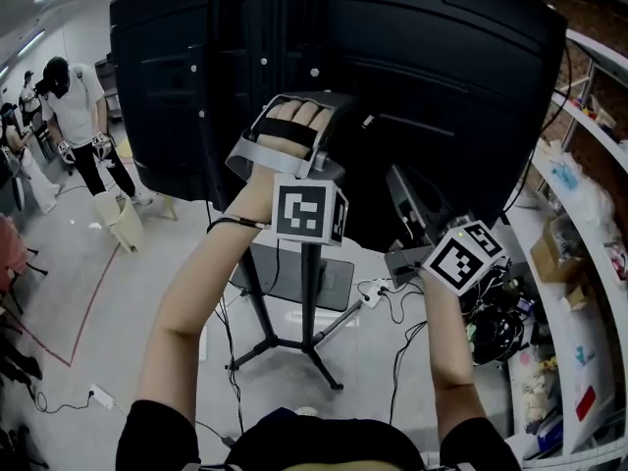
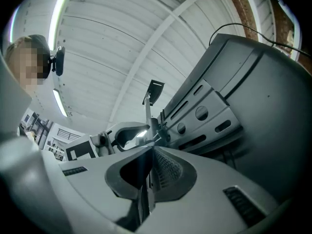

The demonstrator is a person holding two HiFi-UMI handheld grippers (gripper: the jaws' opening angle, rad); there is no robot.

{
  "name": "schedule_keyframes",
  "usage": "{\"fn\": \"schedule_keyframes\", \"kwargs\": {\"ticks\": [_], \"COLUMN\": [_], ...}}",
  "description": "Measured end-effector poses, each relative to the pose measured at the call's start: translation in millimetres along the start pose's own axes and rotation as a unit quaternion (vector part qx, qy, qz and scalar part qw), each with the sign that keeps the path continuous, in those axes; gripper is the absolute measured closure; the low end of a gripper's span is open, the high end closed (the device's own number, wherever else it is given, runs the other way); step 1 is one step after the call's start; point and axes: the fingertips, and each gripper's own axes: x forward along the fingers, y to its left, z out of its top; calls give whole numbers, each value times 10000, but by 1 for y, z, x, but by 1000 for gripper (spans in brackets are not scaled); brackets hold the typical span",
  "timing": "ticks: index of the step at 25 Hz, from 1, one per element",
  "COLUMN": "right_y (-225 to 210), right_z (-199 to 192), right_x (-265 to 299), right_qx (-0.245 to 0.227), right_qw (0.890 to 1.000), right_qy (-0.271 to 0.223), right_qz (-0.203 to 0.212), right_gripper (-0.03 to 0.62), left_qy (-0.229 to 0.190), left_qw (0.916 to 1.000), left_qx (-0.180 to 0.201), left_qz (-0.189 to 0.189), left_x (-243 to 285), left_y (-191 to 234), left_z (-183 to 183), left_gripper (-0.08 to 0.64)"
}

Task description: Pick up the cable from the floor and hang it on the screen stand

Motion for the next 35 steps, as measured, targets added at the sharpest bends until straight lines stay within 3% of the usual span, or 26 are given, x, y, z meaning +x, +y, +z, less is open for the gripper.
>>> {"fn": "schedule_keyframes", "kwargs": {"ticks": [6, 10, 12, 16, 20, 22, 25, 31, 35], "right_y": [-1, 0, 3, 15, 25, 29, 34, 51, 59], "right_z": [-9, -14, -16, -26, -46, -55, -66, -87, -101], "right_x": [-9, -13, -15, -19, -24, -26, -30, -38, -48], "right_qx": [-181, -197, -264, -468, -460, -473, -537, -380, -295], "right_qw": [9995, 9989, 9984, 9972, 9973, 9968, 9954, 9954, 9934], "right_qy": [26, -45, -116, -214, -158, -150, -183, -139, -83], "right_qz": [-269, -416, -488, -543, -552, -622, -769, -869, -1102], "right_gripper": [568, 568, 568, 568, 568, 568, 568, 568, 568], "left_qy": [45, -186, -244, -587, -863, -853, -791, -648, -608], "left_qw": [9925, 9711, 9482, 8860, 8249, 8040, 7895, 7664, 7607], "left_qx": [-1186, -2368, -3157, -4599, -5585, -5884, -6085, -6390, -6463], "left_qz": [302, 254, 244, 29, -88, -108, -120, -140, -66], "left_x": [-19, -28, -36, -51, -67, -74, -83, -106, -126], "left_y": [-2, -20, -27, -50, -66, -78, -93, -116, -123], "left_z": [-13, -16, -16, -10, 0, 4, 9, 13, 10], "left_gripper": [407, 407, 407, 408, 408, 408, 418, 530, 552]}}
